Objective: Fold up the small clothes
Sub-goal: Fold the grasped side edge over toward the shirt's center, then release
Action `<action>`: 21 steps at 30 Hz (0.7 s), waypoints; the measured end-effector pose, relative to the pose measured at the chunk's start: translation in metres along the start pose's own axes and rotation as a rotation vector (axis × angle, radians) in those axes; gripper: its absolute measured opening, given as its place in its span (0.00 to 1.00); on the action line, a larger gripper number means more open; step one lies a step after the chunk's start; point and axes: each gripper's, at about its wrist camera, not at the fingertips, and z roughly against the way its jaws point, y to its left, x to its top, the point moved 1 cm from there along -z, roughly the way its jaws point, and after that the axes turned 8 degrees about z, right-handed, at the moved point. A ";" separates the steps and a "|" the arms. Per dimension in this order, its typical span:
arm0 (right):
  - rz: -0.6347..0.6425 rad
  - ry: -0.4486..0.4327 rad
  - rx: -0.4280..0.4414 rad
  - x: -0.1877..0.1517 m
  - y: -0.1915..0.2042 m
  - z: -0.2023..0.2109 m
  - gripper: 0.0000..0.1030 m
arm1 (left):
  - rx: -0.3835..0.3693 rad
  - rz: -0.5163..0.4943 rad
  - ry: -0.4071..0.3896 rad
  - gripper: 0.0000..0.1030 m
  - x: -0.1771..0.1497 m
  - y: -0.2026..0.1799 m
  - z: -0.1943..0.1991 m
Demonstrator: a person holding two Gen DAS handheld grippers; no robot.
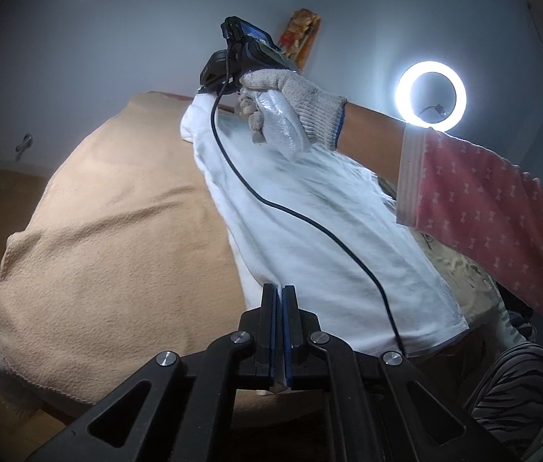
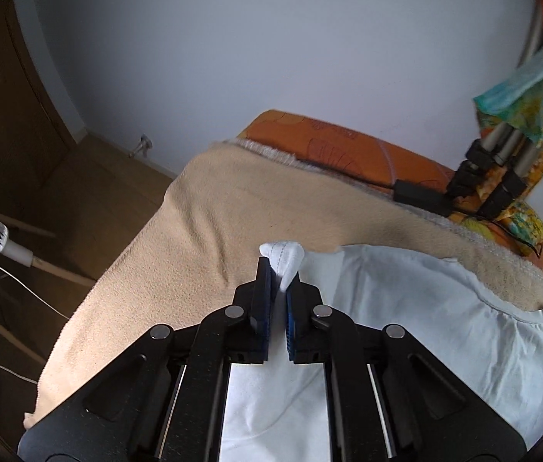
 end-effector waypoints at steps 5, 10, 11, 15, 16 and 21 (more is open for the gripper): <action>-0.029 -0.071 0.019 -0.010 -0.028 0.032 0.07 | -0.034 -0.059 0.022 0.00 0.003 -0.024 -0.009; -0.108 -0.114 0.024 -0.032 -0.076 0.059 0.07 | -0.071 -0.122 0.072 0.00 0.003 -0.053 -0.029; -0.126 -0.115 0.020 -0.037 -0.087 0.062 0.07 | -0.080 -0.132 0.085 0.00 0.003 -0.058 -0.033; -0.199 -0.096 -0.003 -0.059 -0.131 0.067 0.07 | -0.107 -0.182 0.149 0.00 0.000 -0.082 -0.055; -0.216 -0.086 -0.009 -0.066 -0.141 0.067 0.07 | -0.109 -0.195 0.164 0.00 0.000 -0.086 -0.060; -0.234 -0.030 -0.043 -0.086 -0.165 0.050 0.07 | -0.127 -0.228 0.259 0.01 -0.004 -0.099 -0.086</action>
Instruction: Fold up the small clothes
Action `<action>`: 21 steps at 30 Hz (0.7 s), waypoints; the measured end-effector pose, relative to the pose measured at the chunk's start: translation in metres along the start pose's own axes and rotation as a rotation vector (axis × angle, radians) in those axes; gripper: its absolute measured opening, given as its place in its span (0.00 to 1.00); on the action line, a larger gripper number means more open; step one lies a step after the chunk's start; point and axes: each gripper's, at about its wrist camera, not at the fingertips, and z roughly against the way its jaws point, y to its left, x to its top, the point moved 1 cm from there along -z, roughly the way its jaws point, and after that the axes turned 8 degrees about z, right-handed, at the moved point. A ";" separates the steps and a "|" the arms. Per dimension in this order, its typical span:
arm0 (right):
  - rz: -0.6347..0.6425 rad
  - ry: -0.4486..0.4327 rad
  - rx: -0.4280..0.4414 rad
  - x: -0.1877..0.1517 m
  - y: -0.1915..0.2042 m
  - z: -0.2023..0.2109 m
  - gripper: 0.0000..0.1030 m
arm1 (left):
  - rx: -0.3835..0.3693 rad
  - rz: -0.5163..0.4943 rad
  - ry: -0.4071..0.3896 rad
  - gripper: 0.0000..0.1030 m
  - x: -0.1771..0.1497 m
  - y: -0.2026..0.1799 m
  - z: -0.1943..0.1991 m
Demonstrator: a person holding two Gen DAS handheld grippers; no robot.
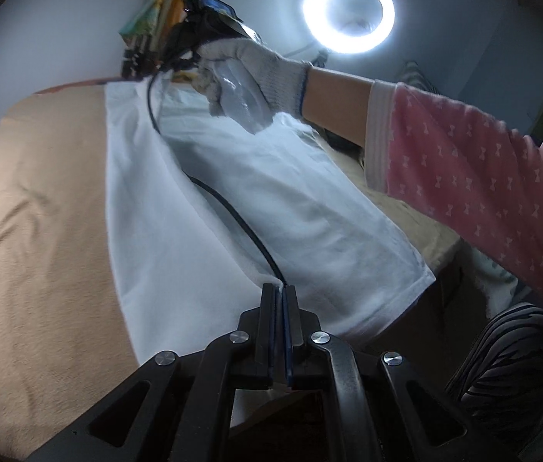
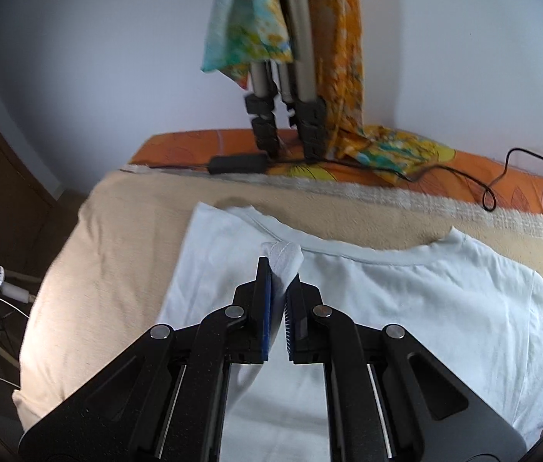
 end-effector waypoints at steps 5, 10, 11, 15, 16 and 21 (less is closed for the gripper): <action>0.006 0.063 -0.065 -0.011 -0.009 -0.014 0.27 | 0.004 -0.039 0.023 0.28 0.003 -0.010 -0.007; -0.014 0.015 -0.107 -0.014 -0.024 0.020 0.64 | 0.001 -0.031 0.003 0.32 0.002 -0.014 0.002; -0.026 0.005 -0.107 -0.015 -0.029 0.031 0.64 | 0.003 -0.030 -0.008 0.32 0.003 -0.014 0.007; -0.051 -0.048 -0.097 -0.024 -0.042 0.084 0.64 | 0.059 -0.016 -0.070 0.33 0.006 -0.007 0.034; -0.054 -0.059 -0.099 -0.027 -0.043 0.098 0.64 | 0.075 -0.004 -0.086 0.33 0.008 -0.002 0.040; -0.055 -0.134 -0.080 -0.058 -0.048 0.178 0.64 | 0.171 0.036 -0.171 0.32 0.024 0.022 0.082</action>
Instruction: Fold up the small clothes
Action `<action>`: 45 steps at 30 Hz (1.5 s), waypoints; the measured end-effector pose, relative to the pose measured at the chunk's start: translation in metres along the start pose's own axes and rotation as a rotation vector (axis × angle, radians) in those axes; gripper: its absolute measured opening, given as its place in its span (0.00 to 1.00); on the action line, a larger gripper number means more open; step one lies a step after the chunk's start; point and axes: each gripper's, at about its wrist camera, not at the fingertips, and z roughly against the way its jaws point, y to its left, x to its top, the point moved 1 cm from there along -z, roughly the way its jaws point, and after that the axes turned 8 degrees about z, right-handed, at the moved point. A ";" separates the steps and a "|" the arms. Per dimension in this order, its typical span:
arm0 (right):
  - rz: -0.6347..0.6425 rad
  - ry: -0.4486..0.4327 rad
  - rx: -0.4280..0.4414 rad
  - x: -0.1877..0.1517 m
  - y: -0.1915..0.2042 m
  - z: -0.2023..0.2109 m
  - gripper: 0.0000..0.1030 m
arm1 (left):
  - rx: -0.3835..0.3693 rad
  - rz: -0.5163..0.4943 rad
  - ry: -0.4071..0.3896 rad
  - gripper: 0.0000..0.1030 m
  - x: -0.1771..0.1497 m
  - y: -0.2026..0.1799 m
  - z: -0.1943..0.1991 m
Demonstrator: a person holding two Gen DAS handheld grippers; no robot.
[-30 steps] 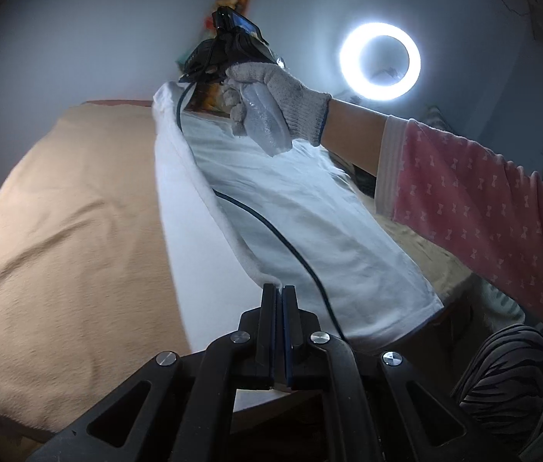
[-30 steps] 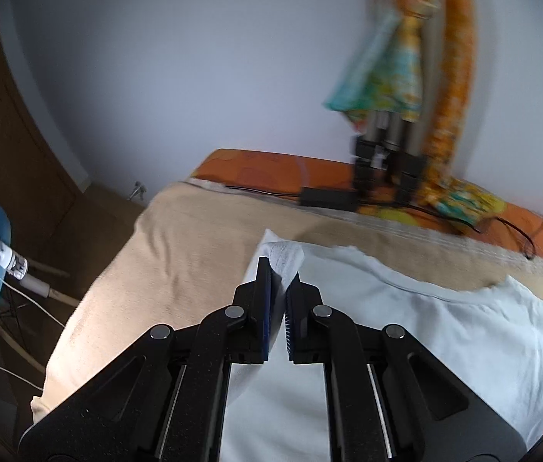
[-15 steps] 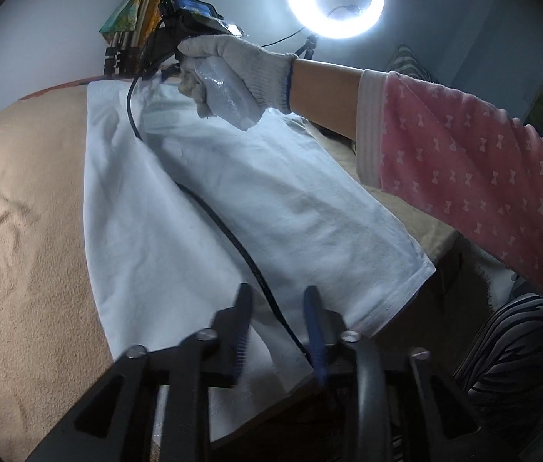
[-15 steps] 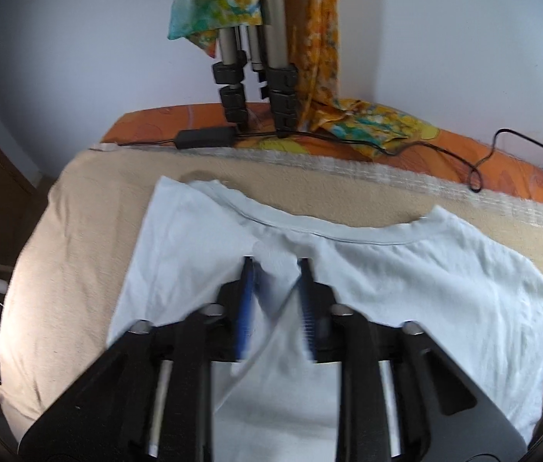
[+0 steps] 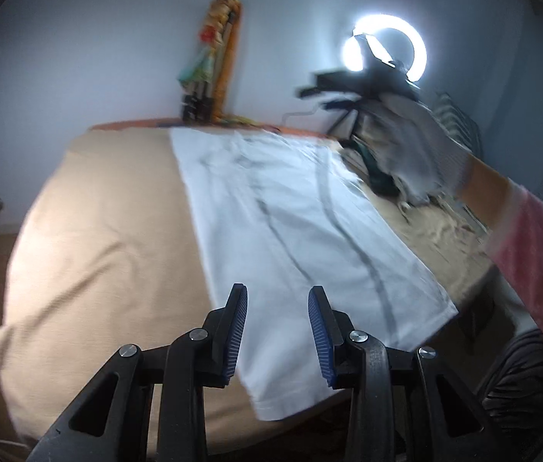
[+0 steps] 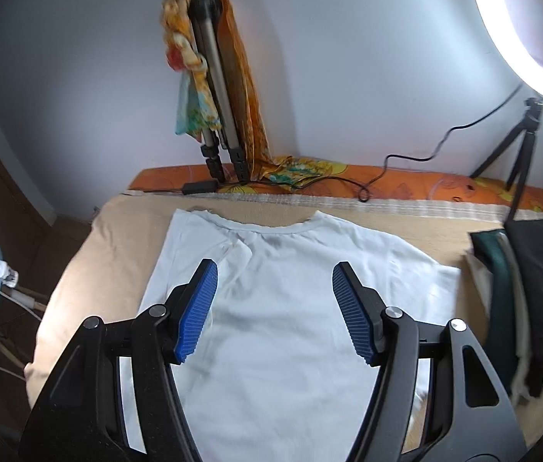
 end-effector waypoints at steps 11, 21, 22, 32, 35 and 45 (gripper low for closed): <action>-0.015 -0.010 -0.038 -0.107 -0.020 0.132 0.64 | 0.074 -0.021 0.034 0.33 0.041 0.021 0.023; -0.132 0.156 0.005 -0.257 -0.040 0.158 0.64 | 0.012 0.094 0.284 0.35 -0.030 0.023 -0.022; -0.150 0.172 0.015 -0.271 -0.043 0.157 0.64 | -0.004 0.137 0.298 0.35 -0.038 0.027 -0.027; -0.238 0.214 0.118 -0.331 -0.047 0.145 0.63 | -0.115 0.335 0.326 0.22 -0.068 0.035 -0.052; -0.234 0.202 0.143 -0.330 -0.043 0.146 0.59 | -0.126 0.339 0.328 0.08 -0.068 0.030 -0.052; -0.308 0.158 0.279 -0.325 -0.037 0.151 0.07 | -0.100 0.346 0.309 0.04 -0.055 0.029 -0.026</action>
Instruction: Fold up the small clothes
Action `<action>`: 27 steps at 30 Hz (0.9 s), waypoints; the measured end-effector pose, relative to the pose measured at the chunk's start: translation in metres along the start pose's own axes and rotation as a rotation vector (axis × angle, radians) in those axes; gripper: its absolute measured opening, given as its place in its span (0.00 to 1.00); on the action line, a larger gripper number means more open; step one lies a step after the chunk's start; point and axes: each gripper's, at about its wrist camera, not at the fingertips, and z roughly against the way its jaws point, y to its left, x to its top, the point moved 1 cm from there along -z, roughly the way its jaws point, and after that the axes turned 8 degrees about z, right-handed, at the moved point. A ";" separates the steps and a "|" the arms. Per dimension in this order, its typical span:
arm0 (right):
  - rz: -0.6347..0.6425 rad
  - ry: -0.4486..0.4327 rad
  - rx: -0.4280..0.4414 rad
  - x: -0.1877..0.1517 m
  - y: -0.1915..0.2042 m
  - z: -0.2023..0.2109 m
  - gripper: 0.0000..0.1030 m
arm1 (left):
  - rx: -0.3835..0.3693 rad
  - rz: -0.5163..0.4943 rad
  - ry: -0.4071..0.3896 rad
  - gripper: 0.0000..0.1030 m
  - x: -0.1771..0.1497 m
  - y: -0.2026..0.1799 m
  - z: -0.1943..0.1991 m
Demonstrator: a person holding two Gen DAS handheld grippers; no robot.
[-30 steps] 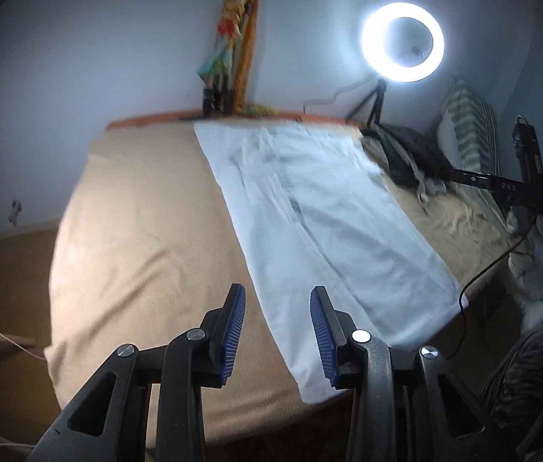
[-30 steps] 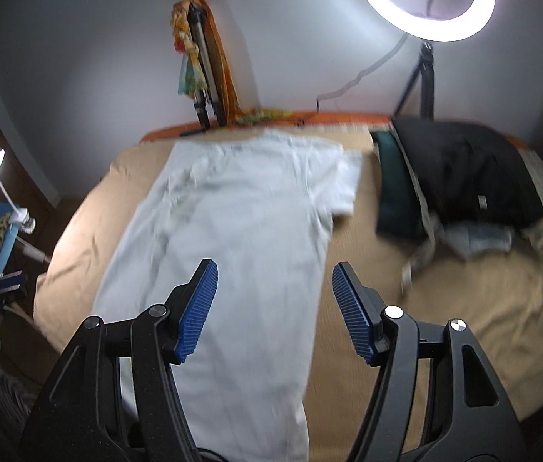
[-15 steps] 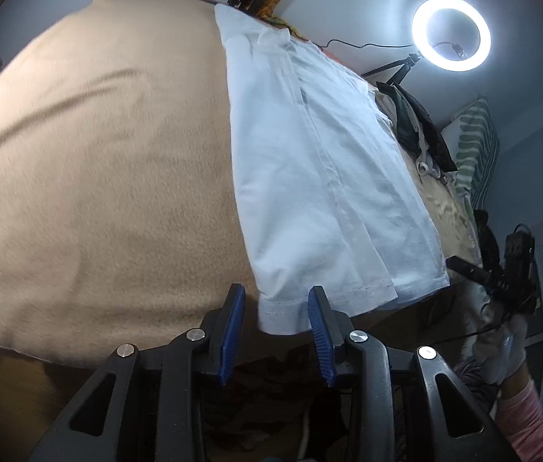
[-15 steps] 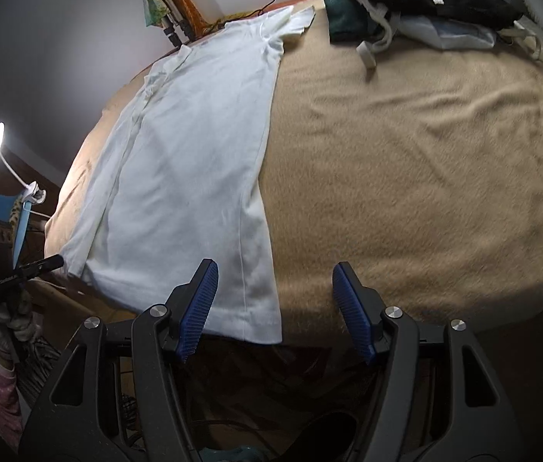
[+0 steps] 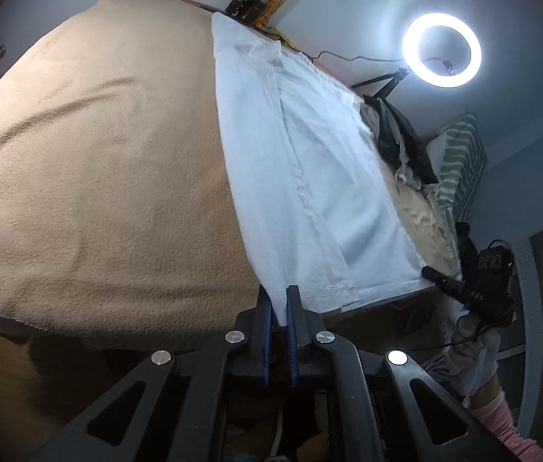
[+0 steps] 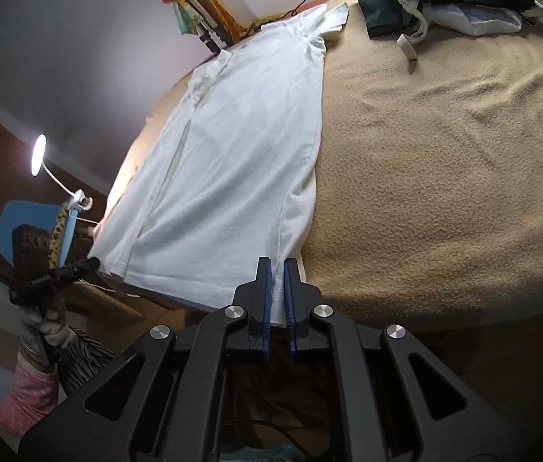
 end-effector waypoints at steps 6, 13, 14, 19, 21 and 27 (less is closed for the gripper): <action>0.012 0.054 -0.047 -0.012 -0.001 -0.015 0.05 | 0.163 -0.100 -0.026 0.09 -0.012 0.001 -0.018; 0.045 0.046 -0.029 -0.007 -0.001 -0.003 0.24 | 0.300 -0.271 -0.249 0.29 -0.033 -0.037 0.019; 0.048 0.032 -0.029 -0.005 -0.001 0.000 0.33 | 0.286 -0.290 -0.281 0.30 -0.036 -0.046 0.022; 0.056 -0.079 -0.009 0.014 -0.008 0.025 0.50 | 0.235 -0.425 -0.315 0.30 -0.059 -0.099 0.001; 0.059 -0.111 -0.017 0.024 -0.012 0.033 0.50 | 0.207 -0.475 -0.295 0.30 -0.067 -0.121 -0.017; 0.042 -0.167 -0.034 0.054 -0.037 0.048 0.50 | 0.123 -0.594 -0.208 0.30 -0.091 -0.184 -0.082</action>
